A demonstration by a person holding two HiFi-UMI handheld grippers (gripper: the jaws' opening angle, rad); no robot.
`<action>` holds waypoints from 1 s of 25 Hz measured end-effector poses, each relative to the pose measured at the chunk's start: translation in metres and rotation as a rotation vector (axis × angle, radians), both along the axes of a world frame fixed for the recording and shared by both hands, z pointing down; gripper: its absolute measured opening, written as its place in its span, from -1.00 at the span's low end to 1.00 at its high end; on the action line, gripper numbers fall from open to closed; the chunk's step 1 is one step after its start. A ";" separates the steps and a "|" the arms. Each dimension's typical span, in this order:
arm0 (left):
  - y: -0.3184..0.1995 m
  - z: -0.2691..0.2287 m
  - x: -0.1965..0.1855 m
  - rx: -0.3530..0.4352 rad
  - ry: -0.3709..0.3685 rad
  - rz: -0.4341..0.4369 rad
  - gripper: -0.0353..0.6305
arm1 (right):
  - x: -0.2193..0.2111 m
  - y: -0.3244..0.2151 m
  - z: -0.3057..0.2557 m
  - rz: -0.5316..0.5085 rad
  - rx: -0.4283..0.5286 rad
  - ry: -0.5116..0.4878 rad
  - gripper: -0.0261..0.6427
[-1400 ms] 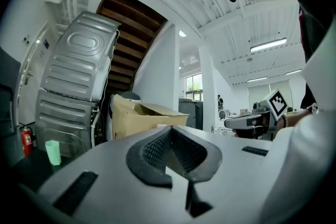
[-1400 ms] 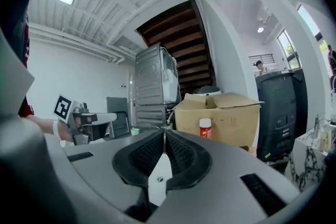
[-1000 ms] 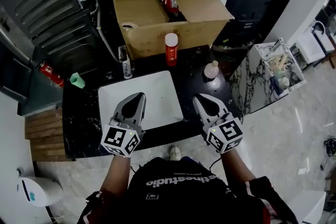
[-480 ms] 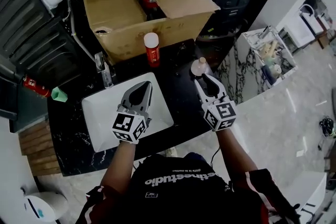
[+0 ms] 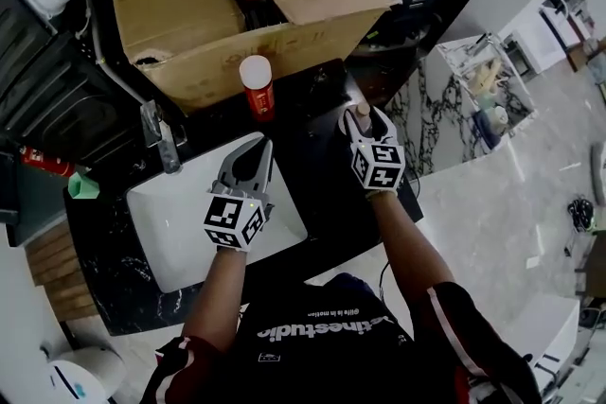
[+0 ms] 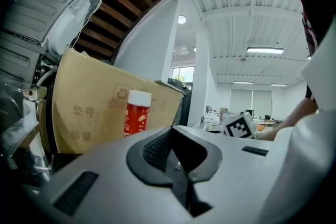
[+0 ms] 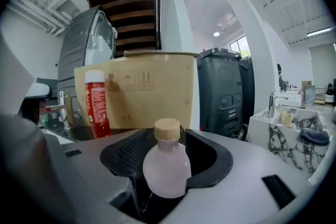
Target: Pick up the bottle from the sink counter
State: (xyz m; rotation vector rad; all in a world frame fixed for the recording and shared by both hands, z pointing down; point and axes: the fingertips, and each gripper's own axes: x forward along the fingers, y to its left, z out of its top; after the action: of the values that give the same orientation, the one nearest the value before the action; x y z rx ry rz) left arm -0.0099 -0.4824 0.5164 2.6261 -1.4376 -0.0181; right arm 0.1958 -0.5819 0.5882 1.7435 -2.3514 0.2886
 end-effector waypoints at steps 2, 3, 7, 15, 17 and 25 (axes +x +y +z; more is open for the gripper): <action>0.002 0.005 -0.002 -0.015 -0.001 -0.004 -0.85 | -0.001 -0.009 0.008 0.008 -0.018 0.022 -0.20; 0.003 0.007 -0.004 -0.023 -0.002 -0.008 -0.85 | 0.000 -0.013 0.009 0.014 -0.018 0.036 -0.20; 0.009 0.009 -0.013 -0.040 -0.014 -0.028 -0.85 | 0.001 -0.017 0.002 0.033 -0.001 0.060 -0.45; 0.044 -0.015 -0.051 -0.030 -0.055 -0.084 -0.85 | -0.005 0.011 -0.010 -0.003 -0.031 0.063 -0.46; 0.059 -0.026 -0.066 -0.018 -0.062 -0.105 -0.85 | -0.012 0.028 -0.026 -0.021 -0.019 0.052 -0.46; 0.138 -0.072 -0.157 0.026 -0.086 -0.212 -0.85 | -0.117 0.126 -0.133 -0.298 0.058 0.021 -0.46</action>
State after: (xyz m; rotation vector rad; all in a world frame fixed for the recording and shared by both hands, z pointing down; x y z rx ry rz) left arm -0.1666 -0.3445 0.4440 2.5095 -1.7503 0.0536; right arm 0.0789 -0.4557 0.4554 1.3821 -2.5811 0.1545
